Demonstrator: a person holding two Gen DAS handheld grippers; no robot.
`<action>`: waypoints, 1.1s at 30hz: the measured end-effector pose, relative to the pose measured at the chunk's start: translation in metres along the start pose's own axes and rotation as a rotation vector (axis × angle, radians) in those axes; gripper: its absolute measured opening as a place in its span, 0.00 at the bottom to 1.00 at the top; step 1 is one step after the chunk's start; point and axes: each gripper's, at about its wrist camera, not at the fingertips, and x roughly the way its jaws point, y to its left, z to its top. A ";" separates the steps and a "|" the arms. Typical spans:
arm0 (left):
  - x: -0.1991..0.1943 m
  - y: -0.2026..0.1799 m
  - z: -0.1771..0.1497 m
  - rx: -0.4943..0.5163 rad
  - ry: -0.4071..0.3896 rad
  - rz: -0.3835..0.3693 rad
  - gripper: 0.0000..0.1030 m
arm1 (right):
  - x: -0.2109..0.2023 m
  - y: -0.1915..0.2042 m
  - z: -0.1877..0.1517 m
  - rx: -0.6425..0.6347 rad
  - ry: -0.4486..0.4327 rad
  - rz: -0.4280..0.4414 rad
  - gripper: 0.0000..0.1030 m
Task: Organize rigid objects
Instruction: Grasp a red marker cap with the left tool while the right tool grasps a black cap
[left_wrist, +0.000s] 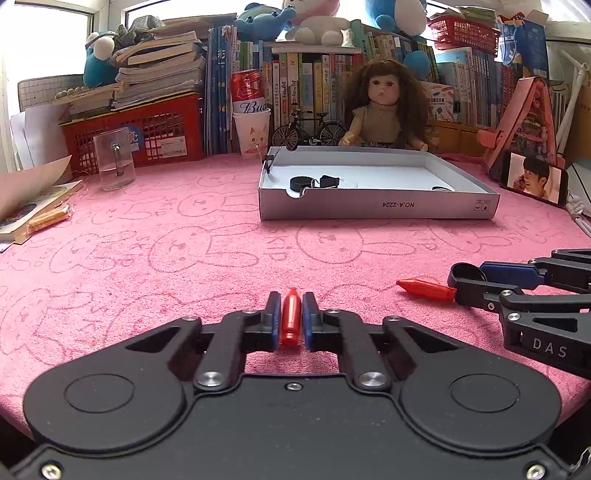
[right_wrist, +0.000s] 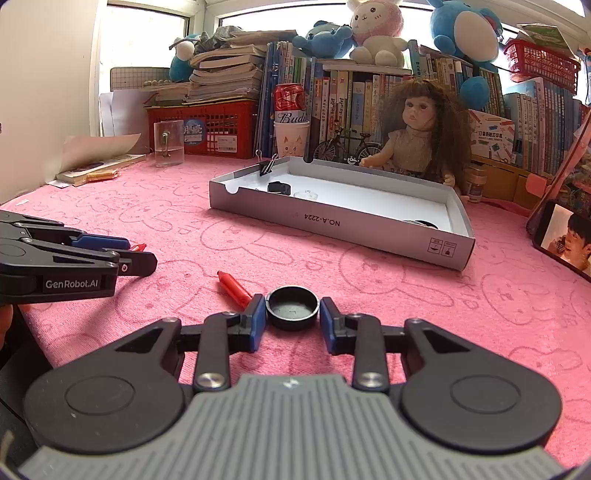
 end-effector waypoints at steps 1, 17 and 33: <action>0.000 0.000 0.001 -0.006 0.002 -0.001 0.10 | 0.000 0.000 0.000 0.001 -0.002 0.000 0.36; 0.005 -0.011 0.021 0.010 -0.020 -0.028 0.10 | 0.002 -0.016 0.011 0.075 -0.005 -0.080 0.35; 0.040 -0.025 0.076 -0.007 -0.032 -0.110 0.10 | 0.021 -0.054 0.045 0.210 0.014 -0.144 0.35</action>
